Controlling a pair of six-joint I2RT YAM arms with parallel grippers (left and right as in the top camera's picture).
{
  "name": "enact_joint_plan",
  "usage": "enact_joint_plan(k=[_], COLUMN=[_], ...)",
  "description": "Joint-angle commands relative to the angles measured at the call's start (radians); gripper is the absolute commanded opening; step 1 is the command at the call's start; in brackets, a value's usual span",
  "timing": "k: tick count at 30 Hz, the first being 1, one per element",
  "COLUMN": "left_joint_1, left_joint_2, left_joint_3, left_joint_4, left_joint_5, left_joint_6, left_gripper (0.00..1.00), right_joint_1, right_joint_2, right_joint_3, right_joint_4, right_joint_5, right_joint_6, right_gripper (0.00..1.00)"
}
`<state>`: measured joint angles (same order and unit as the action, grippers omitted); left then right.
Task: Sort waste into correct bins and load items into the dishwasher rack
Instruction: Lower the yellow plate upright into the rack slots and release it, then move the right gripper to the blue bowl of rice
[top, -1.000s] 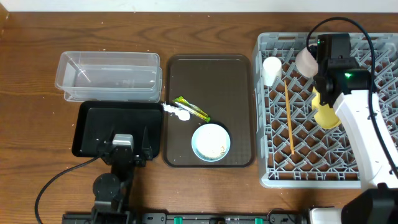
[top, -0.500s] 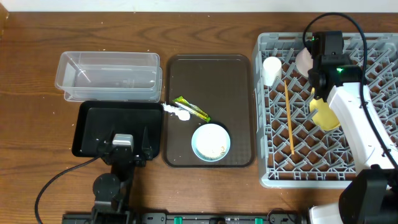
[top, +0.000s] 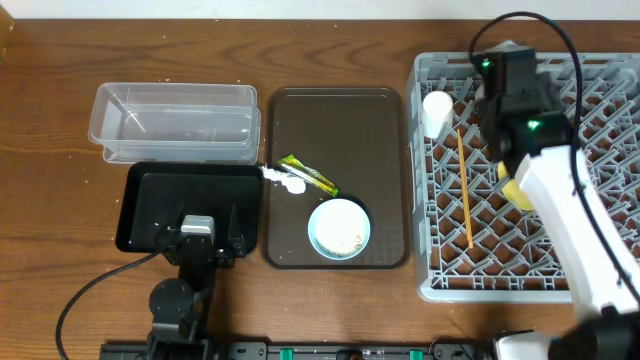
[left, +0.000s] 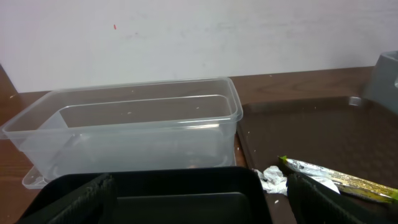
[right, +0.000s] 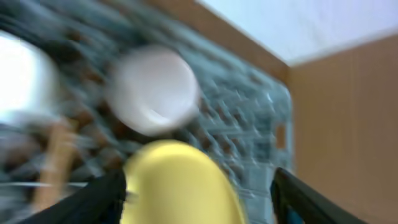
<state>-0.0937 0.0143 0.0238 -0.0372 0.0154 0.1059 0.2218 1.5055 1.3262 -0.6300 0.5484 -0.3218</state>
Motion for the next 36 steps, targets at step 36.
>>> enact_joint_plan(k=[36], left_joint_1=[-0.004], left_joint_2=[-0.002], left_joint_3=[-0.020], left_joint_4=[-0.036], left_joint_5=[-0.027], left_joint_6=[0.006], left_gripper=[0.90], right_joint_1=[0.752], right_joint_2=[0.247], right_joint_3=[0.000], right_joint_4=[-0.174], right_joint_5=[-0.742], right_joint_6=[0.387], right_gripper=[0.40])
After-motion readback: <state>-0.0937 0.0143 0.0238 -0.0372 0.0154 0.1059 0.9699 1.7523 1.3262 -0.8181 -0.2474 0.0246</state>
